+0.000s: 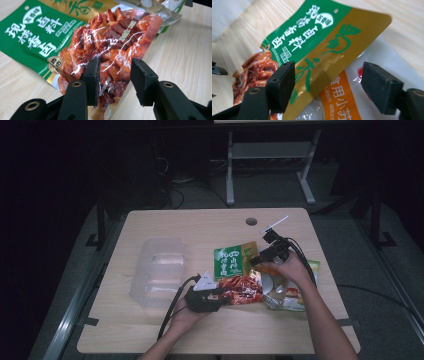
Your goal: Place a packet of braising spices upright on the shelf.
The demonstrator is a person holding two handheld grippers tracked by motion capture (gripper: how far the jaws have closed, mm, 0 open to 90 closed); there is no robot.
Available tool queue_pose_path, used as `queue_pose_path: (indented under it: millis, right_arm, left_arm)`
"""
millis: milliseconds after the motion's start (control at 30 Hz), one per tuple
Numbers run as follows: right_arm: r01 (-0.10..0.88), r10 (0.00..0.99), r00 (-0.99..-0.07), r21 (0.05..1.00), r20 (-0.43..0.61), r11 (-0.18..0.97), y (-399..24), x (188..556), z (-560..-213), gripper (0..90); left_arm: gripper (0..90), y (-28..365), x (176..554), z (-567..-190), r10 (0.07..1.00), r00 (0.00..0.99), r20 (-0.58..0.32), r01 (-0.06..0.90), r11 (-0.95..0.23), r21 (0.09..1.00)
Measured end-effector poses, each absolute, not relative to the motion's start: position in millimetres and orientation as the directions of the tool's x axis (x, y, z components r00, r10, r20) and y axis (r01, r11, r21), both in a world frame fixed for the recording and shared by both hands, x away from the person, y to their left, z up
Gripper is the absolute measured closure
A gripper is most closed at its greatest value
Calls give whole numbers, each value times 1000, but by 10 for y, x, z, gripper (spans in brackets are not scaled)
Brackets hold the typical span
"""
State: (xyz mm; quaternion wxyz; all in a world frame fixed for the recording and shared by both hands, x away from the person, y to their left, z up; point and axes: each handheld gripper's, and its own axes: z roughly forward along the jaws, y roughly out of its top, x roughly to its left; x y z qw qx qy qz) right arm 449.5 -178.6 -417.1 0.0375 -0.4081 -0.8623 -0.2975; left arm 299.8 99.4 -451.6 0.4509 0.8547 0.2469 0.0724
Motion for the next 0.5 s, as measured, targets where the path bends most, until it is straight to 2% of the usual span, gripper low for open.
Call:
queue_pose_path:
  millis: [67, 100, 133, 200, 333, 367, 433, 467, 500]
  right_arm:
    - [735, 684, -658, 470, 316, 489, -1773, 4507, -4196, 291]
    - [741, 679, -656, 454, 330, 495, -1750, 4525, -4238, 335]
    - [741, 679, -656, 454, 330, 495, -1750, 4525, -4238, 335]
    - [738, 671, -662, 446, 334, 506, -1725, 4530, -4256, 428]
    - [738, 654, -662, 466, 365, 488, -1730, 4521, -4240, 689]
    - [738, 654, -662, 466, 365, 488, -1730, 4521, -4240, 689]
    - [731, 640, -672, 472, 373, 493, -1732, 4512, -4229, 794]
    - [712, 625, -691, 489, 362, 504, -1725, 4487, -4203, 864]
    - [712, 625, -691, 489, 362, 504, -1725, 4487, -4203, 864]
  left_arm:
    - [593, 998, 3013, -4526, 485, 868, -104, 365, -481, 797]
    - [592, 996, 3018, -4533, 488, 867, -104, 368, -485, 793]
    - [592, 997, 3023, -4538, 490, 866, -102, 370, -491, 789]
    - [586, 1000, 3029, -4547, 493, 863, -108, 379, -492, 784]
    - [557, 1008, 3042, -4553, 503, 855, -129, 398, -475, 785]
    - [547, 1008, 3042, -4553, 503, 855, -129, 398, -475, 785]
    - [534, 1010, 3041, -4546, 510, 852, -121, 393, -470, 791]
    - [493, 1010, 3040, -4542, 517, 847, -121, 396, -464, 793]
    - [493, 1014, 3044, -4538, 521, 845, -121, 397, -460, 794]
